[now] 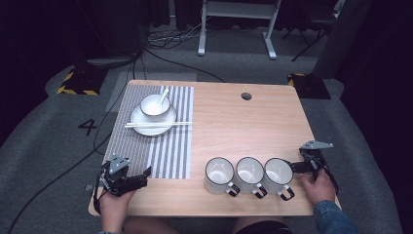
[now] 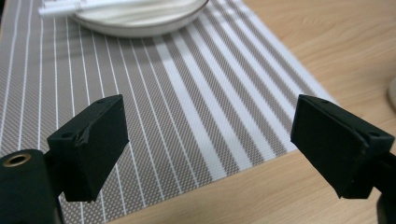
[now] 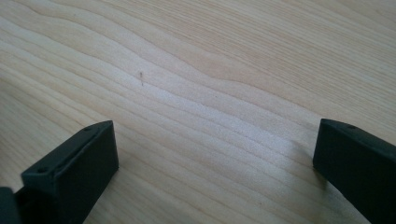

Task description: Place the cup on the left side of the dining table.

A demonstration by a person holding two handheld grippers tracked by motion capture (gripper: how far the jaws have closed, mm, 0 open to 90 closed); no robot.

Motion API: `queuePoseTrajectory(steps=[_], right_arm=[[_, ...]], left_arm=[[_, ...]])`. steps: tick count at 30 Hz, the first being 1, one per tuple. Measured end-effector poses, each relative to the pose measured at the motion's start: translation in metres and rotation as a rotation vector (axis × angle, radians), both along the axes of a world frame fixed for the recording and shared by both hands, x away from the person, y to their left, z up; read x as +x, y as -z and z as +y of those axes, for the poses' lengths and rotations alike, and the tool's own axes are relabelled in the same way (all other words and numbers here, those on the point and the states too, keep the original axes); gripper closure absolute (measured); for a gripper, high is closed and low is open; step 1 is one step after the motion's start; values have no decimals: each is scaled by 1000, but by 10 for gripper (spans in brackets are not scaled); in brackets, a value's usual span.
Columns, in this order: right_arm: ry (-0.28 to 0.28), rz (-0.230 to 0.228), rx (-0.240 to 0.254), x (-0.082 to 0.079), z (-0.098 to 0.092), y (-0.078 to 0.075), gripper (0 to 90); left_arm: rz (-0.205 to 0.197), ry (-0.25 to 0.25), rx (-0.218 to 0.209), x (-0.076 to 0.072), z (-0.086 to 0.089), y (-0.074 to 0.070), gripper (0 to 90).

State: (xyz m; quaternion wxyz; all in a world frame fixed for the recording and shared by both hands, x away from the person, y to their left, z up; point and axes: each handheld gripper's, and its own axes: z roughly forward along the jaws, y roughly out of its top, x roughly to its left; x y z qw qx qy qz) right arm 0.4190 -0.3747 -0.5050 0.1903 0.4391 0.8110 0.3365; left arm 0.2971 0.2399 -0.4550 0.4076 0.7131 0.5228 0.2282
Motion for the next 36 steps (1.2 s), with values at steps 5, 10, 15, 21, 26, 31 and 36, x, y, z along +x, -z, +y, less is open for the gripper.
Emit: queuePoseTrajectory(steps=[5,10,15,21,26,31,36], right_arm=[[0,0,0,0,0,0,3],[0,0,0,0,0,0,3],[-1,0,0,0,0,0,3],[-1,0,0,0,0,0,3],[-1,0,0,0,0,0,3],[-1,0,0,0,0,0,3],[-1,0,0,0,0,0,3]], left_arm=[[-77,5,-5,-8,-10,-13,112],[-195,0,-46,-16,-15,-24,113],[-221,19,-80,-20,-21,-30,113],[-207,61,-88,-17,-38,-31,112],[-190,130,-75,-15,-58,-33,112],[-187,195,-72,-13,-78,-36,111],[-181,251,-107,-11,-93,-39,108]])
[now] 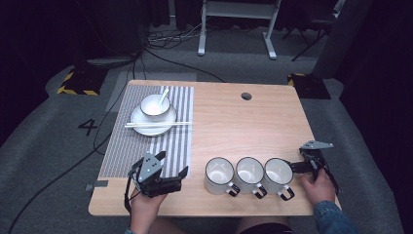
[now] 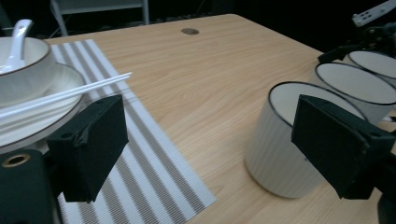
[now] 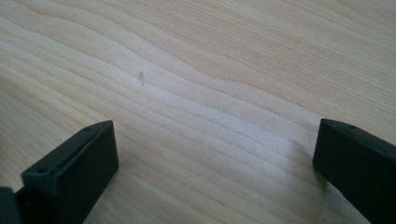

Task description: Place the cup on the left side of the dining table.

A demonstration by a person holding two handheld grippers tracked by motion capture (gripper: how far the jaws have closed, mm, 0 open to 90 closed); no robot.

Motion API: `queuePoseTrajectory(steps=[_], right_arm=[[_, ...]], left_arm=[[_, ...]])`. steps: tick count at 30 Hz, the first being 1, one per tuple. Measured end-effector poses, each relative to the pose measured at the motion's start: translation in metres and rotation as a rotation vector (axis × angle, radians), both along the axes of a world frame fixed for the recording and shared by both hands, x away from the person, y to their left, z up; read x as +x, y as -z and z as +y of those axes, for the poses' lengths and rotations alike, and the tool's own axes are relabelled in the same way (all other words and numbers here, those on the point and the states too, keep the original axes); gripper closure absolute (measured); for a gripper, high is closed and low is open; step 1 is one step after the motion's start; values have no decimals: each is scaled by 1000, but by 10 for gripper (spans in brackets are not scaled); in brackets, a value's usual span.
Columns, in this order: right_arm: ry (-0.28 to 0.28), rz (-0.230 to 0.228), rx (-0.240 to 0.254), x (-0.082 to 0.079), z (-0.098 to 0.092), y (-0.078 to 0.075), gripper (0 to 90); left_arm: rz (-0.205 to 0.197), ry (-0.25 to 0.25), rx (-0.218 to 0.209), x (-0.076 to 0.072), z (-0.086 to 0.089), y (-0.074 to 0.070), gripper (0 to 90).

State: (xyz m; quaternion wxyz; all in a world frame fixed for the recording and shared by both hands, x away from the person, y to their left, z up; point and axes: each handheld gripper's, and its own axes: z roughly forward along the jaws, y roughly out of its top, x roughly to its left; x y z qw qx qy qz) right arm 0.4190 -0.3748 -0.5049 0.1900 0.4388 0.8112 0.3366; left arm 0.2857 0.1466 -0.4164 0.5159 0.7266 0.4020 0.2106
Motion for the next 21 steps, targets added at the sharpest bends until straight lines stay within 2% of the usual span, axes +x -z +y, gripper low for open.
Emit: queuePoseTrajectory(steps=[4,9,15,17,21], right_arm=[[0,0,0,0,0,0,3],[0,1,0,0,0,0,3],[0,1,0,0,0,0,3],[0,1,0,0,0,0,3],[1,1,0,0,0,0,3]], left_arm=[[13,35,6,2,-11,1,107],[32,101,-26,5,-25,3,98],[33,175,-33,8,-45,4,88],[10,199,-35,10,-49,7,82],[50,222,-88,15,-53,15,58]])
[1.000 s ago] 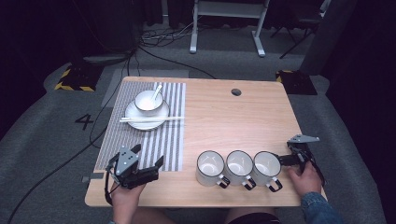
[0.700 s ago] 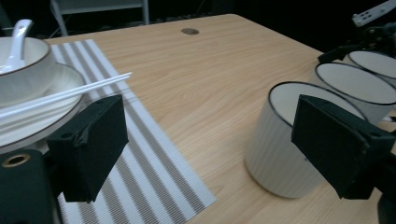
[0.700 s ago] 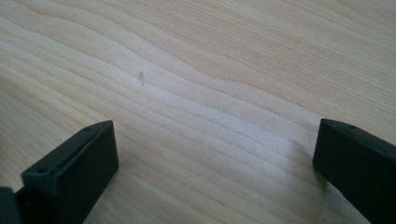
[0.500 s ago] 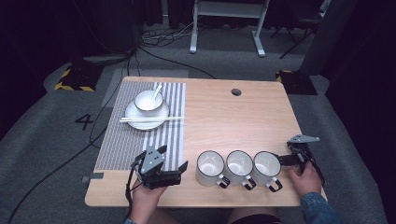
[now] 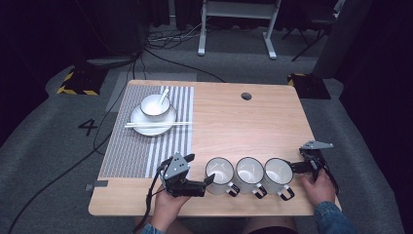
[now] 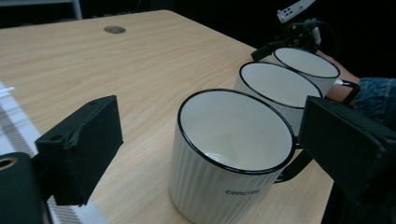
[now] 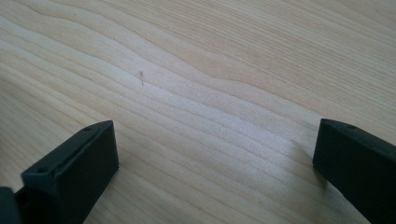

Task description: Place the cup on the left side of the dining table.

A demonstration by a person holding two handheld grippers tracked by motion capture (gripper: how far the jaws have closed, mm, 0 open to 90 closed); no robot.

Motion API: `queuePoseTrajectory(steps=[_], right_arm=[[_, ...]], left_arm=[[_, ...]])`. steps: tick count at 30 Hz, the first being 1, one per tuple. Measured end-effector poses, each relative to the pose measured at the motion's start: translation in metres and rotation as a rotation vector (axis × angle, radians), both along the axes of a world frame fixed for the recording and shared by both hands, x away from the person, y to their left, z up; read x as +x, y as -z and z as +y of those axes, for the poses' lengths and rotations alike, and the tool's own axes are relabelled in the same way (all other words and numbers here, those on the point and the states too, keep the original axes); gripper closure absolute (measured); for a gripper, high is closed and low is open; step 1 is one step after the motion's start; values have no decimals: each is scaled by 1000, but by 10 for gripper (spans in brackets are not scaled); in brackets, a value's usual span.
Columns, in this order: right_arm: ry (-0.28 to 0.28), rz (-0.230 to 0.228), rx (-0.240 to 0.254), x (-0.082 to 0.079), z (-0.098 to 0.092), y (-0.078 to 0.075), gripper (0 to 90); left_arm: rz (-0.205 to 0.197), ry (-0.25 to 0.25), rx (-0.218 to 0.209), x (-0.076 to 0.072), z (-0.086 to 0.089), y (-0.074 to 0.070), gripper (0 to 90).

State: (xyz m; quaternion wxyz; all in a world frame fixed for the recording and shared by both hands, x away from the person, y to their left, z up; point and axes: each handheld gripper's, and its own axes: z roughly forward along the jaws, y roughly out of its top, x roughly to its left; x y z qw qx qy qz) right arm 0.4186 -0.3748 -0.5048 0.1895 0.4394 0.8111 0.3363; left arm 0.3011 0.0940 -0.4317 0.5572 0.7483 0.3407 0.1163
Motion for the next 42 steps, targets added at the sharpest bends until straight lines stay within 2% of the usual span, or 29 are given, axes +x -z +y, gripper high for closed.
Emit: queuePoseTrajectory(steps=[8,10,12,20,24,25,28,30,33,36,37,38,39,42], right_arm=[[1,-1,0,0,0,0,3],[5,0,3,0,0,0,3],[0,0,1,0,0,0,3],[0,-2,-1,0,0,0,3],[0,-9,-5,-1,0,0,3],[0,-9,-5,-1,0,0,3],[0,-9,-5,-1,0,0,3],[0,-9,-4,-1,0,0,3],[0,-9,-5,-1,0,0,3],[0,-9,-4,-1,0,0,3],[0,-9,-5,-1,0,0,3],[1,-8,-5,-1,0,0,3],[0,-9,-5,-1,0,0,3],[0,-9,-4,-1,0,0,3]], left_arm=[[12,53,1,3,-7,12,17],[16,74,30,4,-11,18,0],[33,80,43,4,-15,23,0],[54,129,93,7,-29,41,0],[65,115,118,9,-36,48,0],[75,112,135,11,-38,52,0],[99,98,147,13,-43,56,0],[95,92,164,14,-44,57,0],[119,44,216,15,-56,64,0],[119,21,238,16,-60,65,0],[126,19,226,16,-62,66,0],[112,12,228,17,-62,67,0],[129,14,210,17,-64,67,0],[97,14,218,19,-65,67,0]])
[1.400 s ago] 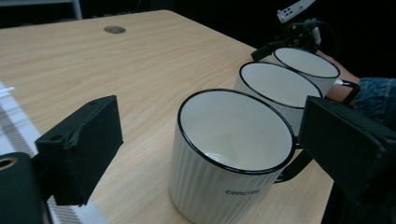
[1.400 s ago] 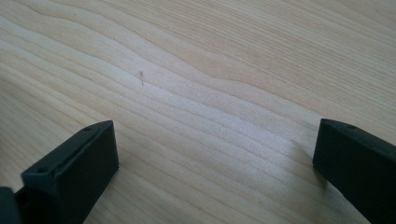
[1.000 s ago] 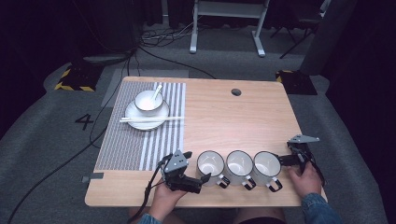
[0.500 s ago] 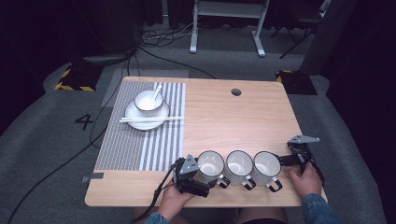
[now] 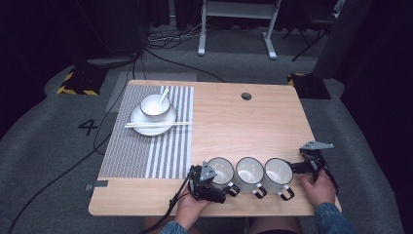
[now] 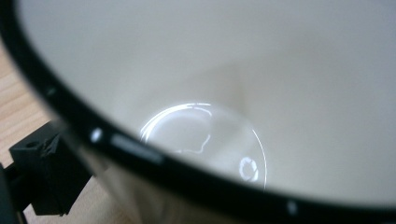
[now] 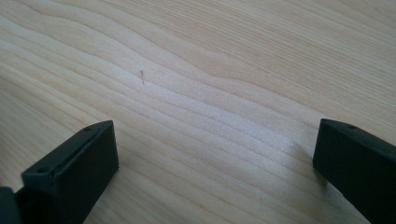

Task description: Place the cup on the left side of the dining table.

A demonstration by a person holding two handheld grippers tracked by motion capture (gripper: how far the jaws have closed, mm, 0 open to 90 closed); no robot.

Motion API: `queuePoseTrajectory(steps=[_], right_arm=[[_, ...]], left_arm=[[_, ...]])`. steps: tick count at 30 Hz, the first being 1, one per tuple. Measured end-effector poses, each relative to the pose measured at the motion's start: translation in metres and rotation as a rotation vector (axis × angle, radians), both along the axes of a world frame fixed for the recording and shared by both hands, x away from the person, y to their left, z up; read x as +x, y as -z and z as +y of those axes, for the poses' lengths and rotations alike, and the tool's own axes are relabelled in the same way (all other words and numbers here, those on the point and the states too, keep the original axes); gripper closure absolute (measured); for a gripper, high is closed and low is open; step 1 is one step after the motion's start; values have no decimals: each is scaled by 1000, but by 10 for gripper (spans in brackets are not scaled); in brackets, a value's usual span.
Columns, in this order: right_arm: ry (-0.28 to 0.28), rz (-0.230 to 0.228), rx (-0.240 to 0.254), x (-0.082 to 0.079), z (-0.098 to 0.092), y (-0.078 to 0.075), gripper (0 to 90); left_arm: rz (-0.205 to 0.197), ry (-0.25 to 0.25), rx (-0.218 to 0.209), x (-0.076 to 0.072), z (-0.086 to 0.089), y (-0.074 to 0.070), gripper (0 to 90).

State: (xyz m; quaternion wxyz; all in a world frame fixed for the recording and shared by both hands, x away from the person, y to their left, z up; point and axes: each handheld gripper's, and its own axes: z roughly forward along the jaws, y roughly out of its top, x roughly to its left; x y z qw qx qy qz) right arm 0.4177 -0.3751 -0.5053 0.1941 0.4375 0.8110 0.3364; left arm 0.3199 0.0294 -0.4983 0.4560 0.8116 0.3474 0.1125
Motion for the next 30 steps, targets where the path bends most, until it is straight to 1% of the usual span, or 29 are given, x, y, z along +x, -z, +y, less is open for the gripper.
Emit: queuePoseTrajectory(steps=[2,4,5,6,8,9,11,12,13,14,16,18,20,21,23,26,28,29,30], right_arm=[[3,2,0,0,0,0,3],[4,1,0,0,0,0,3],[4,1,0,0,0,0,3],[4,2,0,0,0,0,3],[4,1,1,0,0,0,3],[4,2,0,0,0,0,3],[4,1,0,0,0,0,3],[4,1,0,0,0,0,3],[8,4,3,-1,1,0,3],[8,5,3,-1,1,0,3],[6,4,3,-1,0,0,3],[7,5,4,-1,0,0,3],[7,5,4,-1,0,0,3],[8,6,4,-1,0,0,3],[8,6,5,-1,1,0,3],[7,4,4,-1,0,0,3],[8,6,5,-1,0,0,3],[8,6,5,-1,0,0,3],[8,6,5,-1,0,0,3]], left_arm=[[-1,-3,1,0,-2,0,0],[-3,-12,-11,1,-3,0,0],[1,-11,-10,1,-4,0,0],[0,-8,-4,1,-4,0,0],[-7,-3,-8,2,-4,0,0],[-11,-1,4,2,-4,0,0],[-26,1,7,1,-5,0,9],[-35,-6,13,0,-6,0,13],[-36,-6,22,0,-6,0,17],[-44,-4,23,0,-6,0,19],[-42,1,23,0,-6,0,20],[-47,0,32,-1,-6,-1,22],[-65,-7,37,-2,-6,-1,26],[-72,-7,49,-3,-6,-2,28],[-86,-18,50,-4,-6,-3,31],[-84,-33,33,-5,-4,-5,31],[-102,-48,22,-5,-2,-8,32],[-102,-48,22,-5,-2,-8,32],[-119,-55,4,-7,1,-13,32]])
